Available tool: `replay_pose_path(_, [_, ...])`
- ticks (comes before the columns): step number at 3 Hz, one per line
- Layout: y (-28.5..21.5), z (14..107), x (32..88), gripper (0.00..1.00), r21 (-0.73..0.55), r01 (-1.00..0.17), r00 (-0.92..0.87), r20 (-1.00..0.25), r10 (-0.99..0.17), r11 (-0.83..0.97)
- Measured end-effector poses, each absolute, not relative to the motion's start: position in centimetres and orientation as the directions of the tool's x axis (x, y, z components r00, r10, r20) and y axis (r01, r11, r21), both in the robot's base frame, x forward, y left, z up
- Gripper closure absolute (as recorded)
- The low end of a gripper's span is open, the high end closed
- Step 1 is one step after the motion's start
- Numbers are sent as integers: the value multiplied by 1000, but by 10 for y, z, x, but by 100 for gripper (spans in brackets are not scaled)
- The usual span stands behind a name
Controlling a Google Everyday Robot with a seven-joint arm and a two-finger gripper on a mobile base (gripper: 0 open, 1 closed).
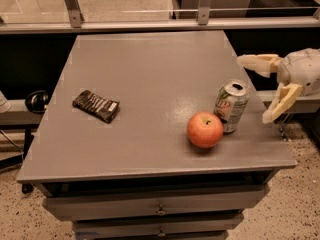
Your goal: Move 7up can near apple
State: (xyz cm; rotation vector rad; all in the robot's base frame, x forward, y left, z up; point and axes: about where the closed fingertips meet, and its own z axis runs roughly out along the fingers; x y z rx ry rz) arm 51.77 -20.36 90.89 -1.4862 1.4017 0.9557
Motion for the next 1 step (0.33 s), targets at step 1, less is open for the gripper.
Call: replay_pose_path(1, [-258, 938, 537, 0, -203, -974, 133, -865, -483, 96])
